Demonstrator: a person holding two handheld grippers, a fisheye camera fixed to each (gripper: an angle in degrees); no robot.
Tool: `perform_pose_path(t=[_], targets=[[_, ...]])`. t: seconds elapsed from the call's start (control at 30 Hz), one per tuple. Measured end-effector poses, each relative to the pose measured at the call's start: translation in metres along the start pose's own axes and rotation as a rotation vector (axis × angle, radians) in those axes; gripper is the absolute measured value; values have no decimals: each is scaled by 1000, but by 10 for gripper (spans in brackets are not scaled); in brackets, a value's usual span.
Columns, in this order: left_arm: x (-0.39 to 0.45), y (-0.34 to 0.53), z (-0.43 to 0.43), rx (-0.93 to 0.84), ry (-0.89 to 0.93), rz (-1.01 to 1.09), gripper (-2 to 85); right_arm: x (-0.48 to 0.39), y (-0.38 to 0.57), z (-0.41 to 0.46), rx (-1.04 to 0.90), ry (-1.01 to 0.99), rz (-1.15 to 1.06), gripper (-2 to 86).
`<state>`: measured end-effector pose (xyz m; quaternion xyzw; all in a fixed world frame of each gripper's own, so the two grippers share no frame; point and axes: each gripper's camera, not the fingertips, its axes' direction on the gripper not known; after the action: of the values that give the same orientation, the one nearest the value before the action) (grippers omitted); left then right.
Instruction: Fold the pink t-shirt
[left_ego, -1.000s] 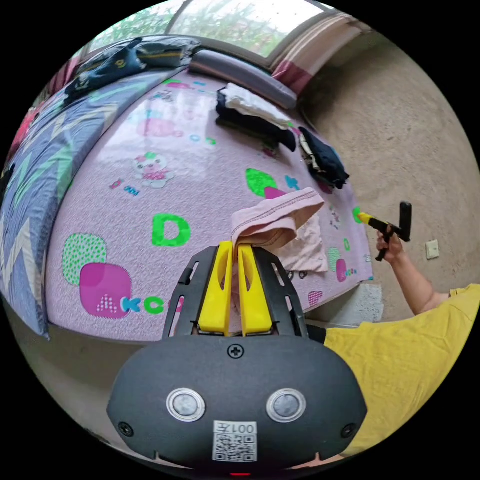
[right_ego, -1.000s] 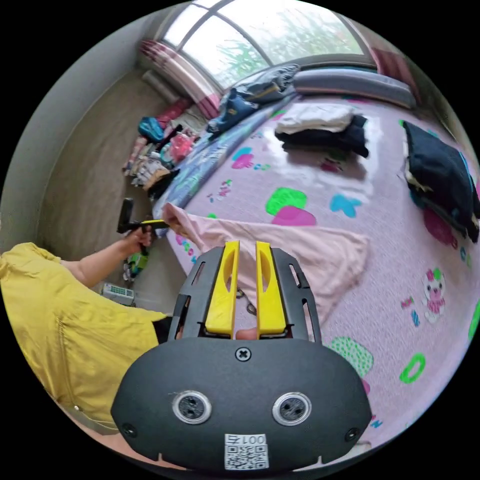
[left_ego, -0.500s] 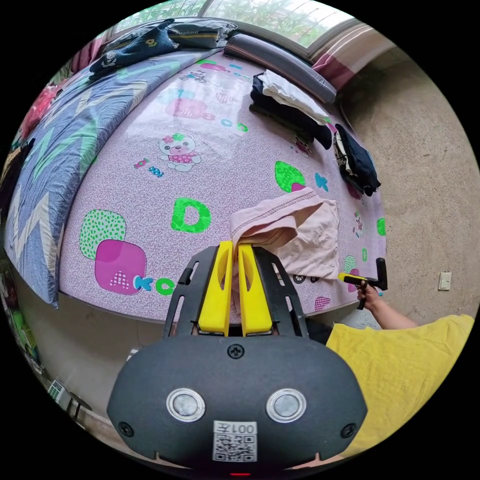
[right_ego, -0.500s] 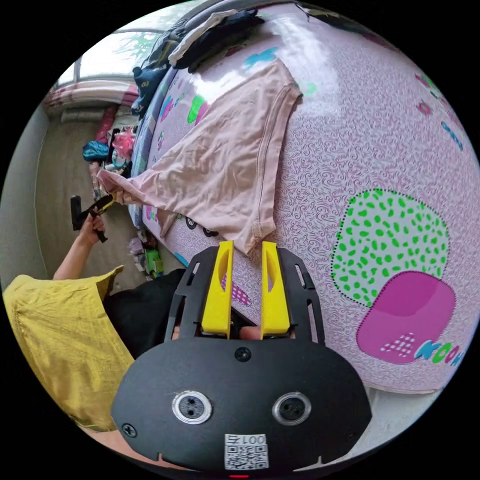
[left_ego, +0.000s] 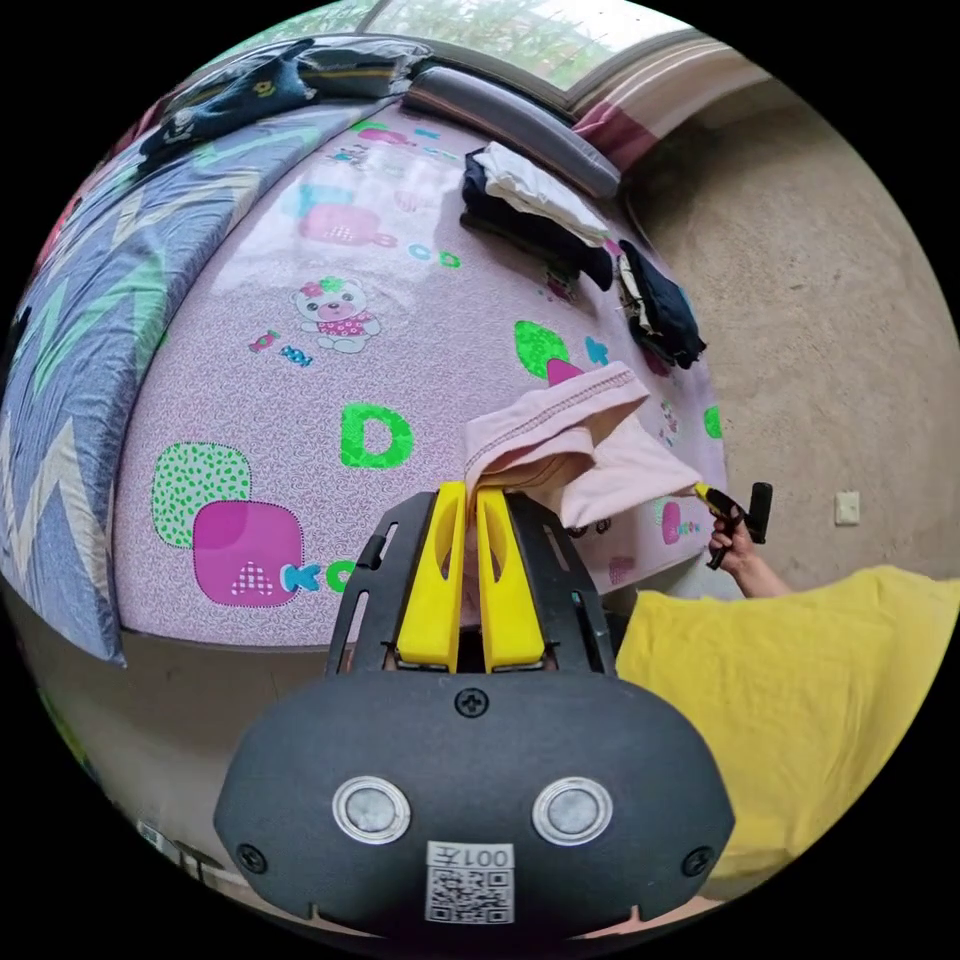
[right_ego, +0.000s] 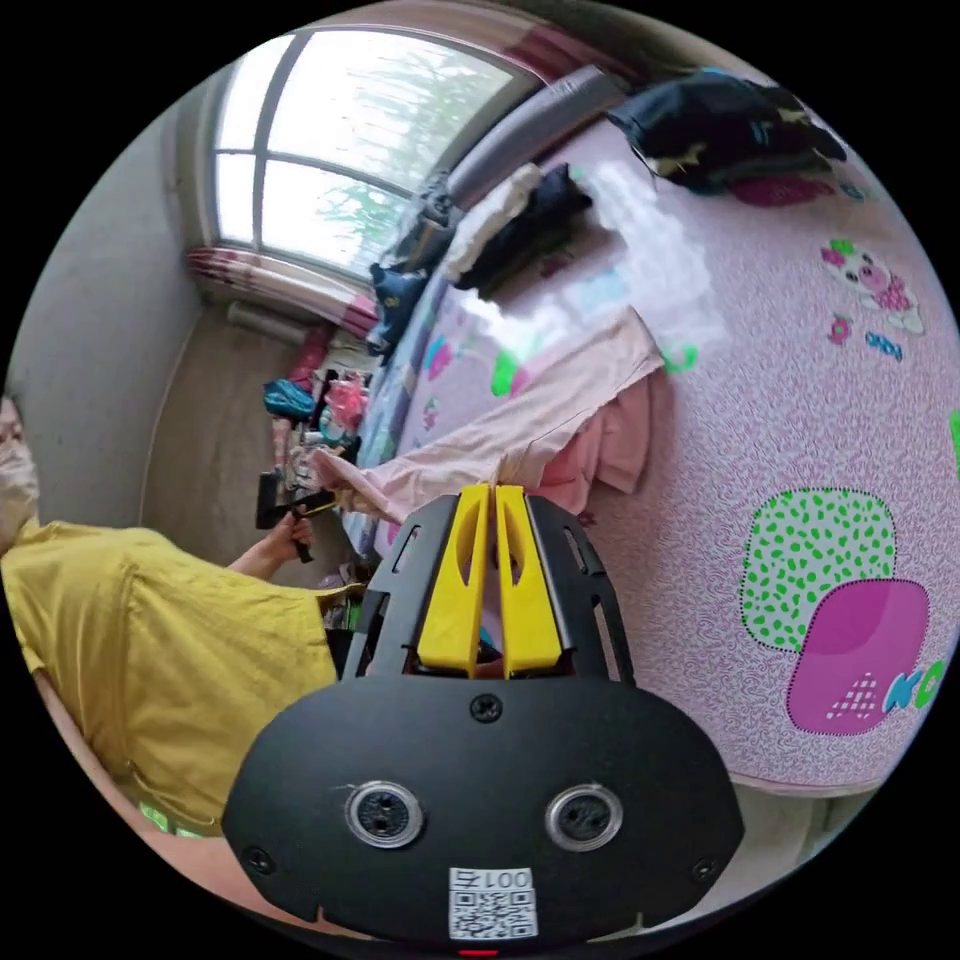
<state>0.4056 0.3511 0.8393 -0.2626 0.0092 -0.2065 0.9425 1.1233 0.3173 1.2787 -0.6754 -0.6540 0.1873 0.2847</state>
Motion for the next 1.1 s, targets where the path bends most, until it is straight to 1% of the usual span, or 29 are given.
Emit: perform_pose_path(t=[0.03, 0.13, 0.2, 0.27, 0.37, 0.43, 0.5, 0.53, 0.6, 0.63, 0.67, 0.73, 0.8, 1.0, 1.1], targets=[[-2, 2, -13, -3, 31, 35, -9, -9, 5, -10, 21, -22, -21, 8], [-3, 11, -61, 35, 94, 120, -9, -57, 26, -64, 175, -145, -105, 8], [-2, 11, -99, 97, 146, 152, -9, -103, 27, -109, 340, -211, -206, 8], [-4, -4, -145, 183, 181, 195, -9, -126, 12, -129, 407, -199, -268, 9], [-19, -52, -174, 224, 204, 206, -9, -129, -34, -132, 437, -164, -277, 10], [-34, -88, -171, 195, 211, 165, -9, -114, -66, -115, 408, -125, -225, 11], [-55, -123, -151, 99, 230, 84, -7, -80, -101, -81, 355, -101, -125, 15], [-69, -142, -133, 28, 263, 33, -6, -70, -106, -73, 343, -103, -92, 17], [-89, -159, -108, -18, 247, -43, -6, -32, -112, -43, 329, -144, 25, 23], [-100, -167, -90, -70, 232, -75, -6, -24, -109, -37, 333, -152, 53, 23], [-111, -171, -74, -116, 209, -114, -6, -12, -100, -28, 352, -169, 99, 23], [-123, -170, -57, -149, 207, -149, -6, 0, -82, -17, 358, -189, 126, 23], [-130, -166, -45, -164, 204, -165, -7, 8, -56, -2, 272, -150, 131, 22], [-126, -139, -16, -272, 149, -68, -10, 35, 26, 17, 22, 55, 158, 27], [-124, -122, -4, -304, 153, -55, -12, 54, 70, 21, -28, 104, 228, 31]])
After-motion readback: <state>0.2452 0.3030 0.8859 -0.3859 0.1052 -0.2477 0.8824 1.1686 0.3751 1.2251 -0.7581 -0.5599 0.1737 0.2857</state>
